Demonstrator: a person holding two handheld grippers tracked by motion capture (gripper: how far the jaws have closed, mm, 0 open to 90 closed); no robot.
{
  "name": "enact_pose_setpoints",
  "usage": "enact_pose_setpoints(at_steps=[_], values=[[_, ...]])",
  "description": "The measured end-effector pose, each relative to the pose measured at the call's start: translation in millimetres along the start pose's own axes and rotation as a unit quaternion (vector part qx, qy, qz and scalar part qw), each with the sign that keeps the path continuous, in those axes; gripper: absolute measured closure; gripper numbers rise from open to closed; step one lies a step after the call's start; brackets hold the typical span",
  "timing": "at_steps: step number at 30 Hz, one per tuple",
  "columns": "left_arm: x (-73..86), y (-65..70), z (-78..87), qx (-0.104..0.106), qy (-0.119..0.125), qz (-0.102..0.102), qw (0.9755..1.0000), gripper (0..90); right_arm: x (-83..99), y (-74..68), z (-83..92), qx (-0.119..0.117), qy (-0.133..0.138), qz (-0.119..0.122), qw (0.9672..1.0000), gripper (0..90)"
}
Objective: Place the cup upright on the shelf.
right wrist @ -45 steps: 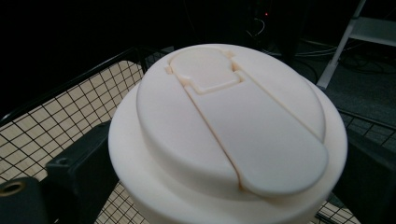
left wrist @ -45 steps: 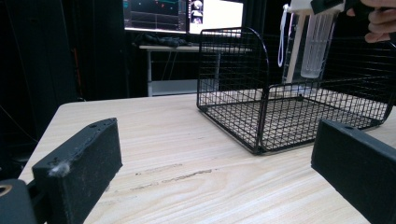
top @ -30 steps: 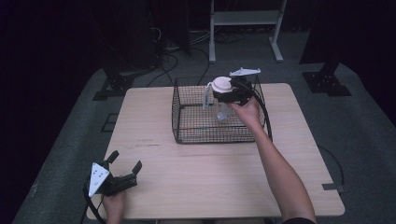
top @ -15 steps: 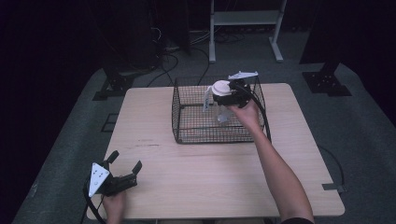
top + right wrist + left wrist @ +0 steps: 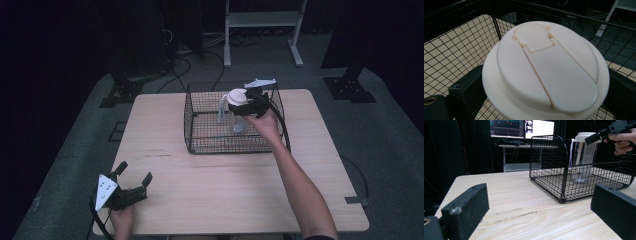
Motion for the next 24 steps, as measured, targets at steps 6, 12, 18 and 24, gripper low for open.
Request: enact_pose_setpoints(at_steps=[6, 12, 18, 24], values=[[0.0, 0.2, -0.2, 0.000, 0.000, 0.000, 1.0000, 0.9, 0.9, -0.8, 1.1, 0.002, 0.002, 0.002, 1.0000, 4.2], [0.2, 0.2, -0.5, -0.001, -0.002, -0.001, 1.0000, 0.9, 1.2, 0.6, 2.4, 0.002, 0.000, -0.001, 1.0000, 4.1], [0.3, -0.3, 0.2, -0.002, -0.001, 0.001, 1.0000, 0.9, 1.8, 1.1, 3.2, 0.002, -0.004, -0.002, 1.0000, 3.9], [0.5, 0.2, -0.1, -0.002, -0.003, -0.002, 1.0000, 0.9, 3.4, 2.1, 2.6, 0.003, -0.009, -0.003, 0.9999, 1.8]])
Point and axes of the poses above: each handheld gripper's, and its own axes: z roughly backward along the jaws, x roughly out of its underside, y roughly to its right, the point moved 9 cm from there along -z, roughly forward along the jaws, and after that the axes turned 8 degrees about -z, right-handed, at the moved point
